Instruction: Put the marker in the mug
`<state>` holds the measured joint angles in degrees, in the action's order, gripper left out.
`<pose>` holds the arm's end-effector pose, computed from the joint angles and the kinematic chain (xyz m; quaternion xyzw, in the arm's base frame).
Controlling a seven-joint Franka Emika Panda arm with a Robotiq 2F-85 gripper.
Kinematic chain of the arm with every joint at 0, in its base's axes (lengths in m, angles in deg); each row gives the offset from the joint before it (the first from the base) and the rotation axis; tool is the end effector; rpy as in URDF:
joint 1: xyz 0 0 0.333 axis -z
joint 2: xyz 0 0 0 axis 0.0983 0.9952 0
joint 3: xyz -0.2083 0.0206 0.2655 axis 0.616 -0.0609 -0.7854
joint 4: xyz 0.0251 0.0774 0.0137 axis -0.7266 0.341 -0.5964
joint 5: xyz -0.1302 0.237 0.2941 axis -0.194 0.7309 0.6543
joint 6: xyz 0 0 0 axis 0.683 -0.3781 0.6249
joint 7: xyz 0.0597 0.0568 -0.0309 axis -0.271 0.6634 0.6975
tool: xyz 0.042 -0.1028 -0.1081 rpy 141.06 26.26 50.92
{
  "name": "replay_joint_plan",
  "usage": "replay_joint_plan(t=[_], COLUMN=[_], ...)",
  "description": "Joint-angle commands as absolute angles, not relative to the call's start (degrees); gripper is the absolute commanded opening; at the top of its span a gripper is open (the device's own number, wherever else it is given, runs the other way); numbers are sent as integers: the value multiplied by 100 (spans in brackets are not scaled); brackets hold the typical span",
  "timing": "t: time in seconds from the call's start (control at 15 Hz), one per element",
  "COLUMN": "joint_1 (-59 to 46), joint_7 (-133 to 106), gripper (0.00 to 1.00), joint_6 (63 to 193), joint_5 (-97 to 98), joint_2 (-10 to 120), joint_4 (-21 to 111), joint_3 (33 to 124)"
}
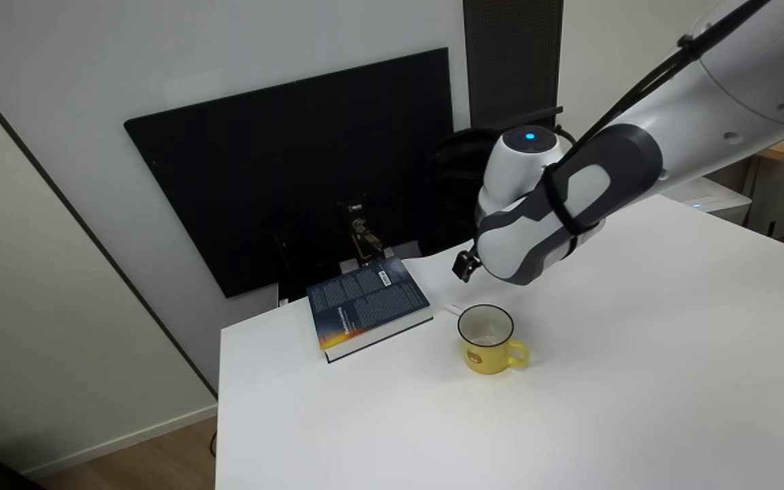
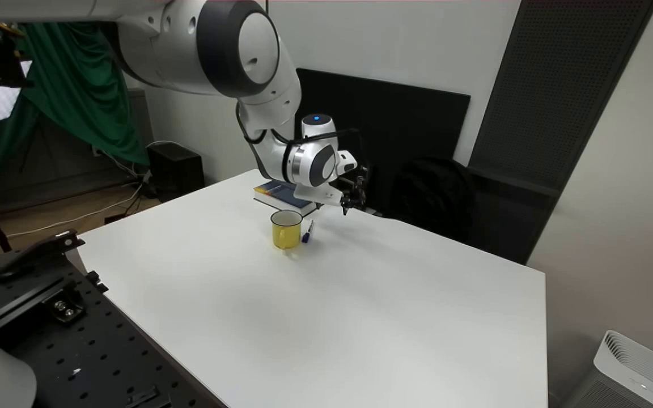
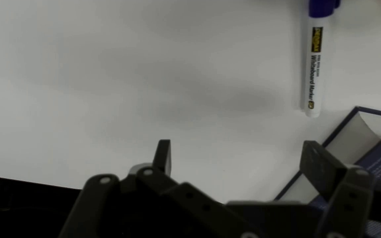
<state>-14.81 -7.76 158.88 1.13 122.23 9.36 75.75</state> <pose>0.7921 0.1190 -0.0680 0.9709 0.1081 0.2136 0.0062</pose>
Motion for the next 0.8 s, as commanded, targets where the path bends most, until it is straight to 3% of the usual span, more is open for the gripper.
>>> replay_joint_plan(t=[0.0, 0.73], joint_1=[-1444, -1346], joint_7=[-617, -10], gripper=[100, 100], joint_6=[16149, 16477], joint_5=[38, -60], joint_2=[12224, 12223], joint_4=[1010, 1284], joint_3=[7331, 6942])
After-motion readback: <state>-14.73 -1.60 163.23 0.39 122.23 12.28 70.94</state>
